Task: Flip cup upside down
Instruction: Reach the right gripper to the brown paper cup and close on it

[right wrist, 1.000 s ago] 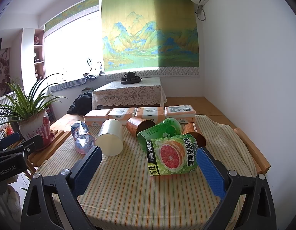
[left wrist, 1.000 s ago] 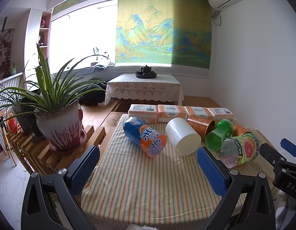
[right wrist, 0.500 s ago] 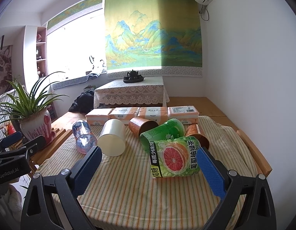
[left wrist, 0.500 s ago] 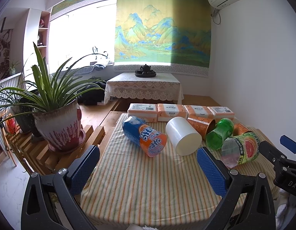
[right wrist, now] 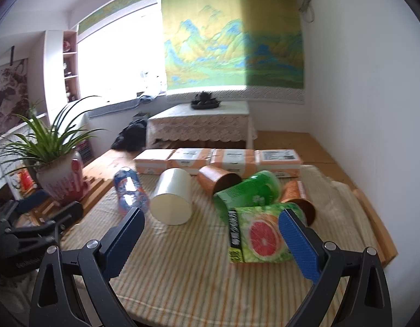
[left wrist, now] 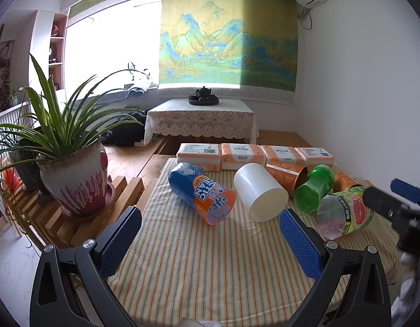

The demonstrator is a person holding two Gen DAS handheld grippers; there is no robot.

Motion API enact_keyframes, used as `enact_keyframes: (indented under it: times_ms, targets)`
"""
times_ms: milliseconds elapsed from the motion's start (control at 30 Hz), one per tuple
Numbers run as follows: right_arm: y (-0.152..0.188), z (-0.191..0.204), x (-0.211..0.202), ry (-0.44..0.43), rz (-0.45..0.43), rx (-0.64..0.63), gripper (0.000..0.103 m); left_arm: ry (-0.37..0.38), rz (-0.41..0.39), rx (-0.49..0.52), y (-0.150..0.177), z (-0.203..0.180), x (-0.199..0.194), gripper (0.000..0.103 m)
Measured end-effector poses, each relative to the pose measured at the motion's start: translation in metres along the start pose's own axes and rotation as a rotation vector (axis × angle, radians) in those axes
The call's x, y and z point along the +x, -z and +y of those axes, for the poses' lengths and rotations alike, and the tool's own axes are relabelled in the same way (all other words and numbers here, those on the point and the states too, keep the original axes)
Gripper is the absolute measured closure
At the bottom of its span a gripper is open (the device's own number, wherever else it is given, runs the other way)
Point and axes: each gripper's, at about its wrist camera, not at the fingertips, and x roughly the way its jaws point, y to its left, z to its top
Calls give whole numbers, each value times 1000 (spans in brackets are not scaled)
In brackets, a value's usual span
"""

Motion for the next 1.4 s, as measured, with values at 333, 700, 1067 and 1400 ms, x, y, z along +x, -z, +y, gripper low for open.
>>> enact_keyframes:
  times_ms: [333,700,1067,1400]
  targets:
    - [-58,15,41,-111,110,-120,6,-4,21,-7,-2,9,25,0]
    - [-108,2,142,-143,413,-162,21,-24,37,-20,-2,26,42,0]
    - [-105,-1,264,-65,757,-246,50,-49,62,-46,3,45,59,0]
    - [-91,4,291,-73,829,-298,50,-53,78,-74,3,55,73,0]
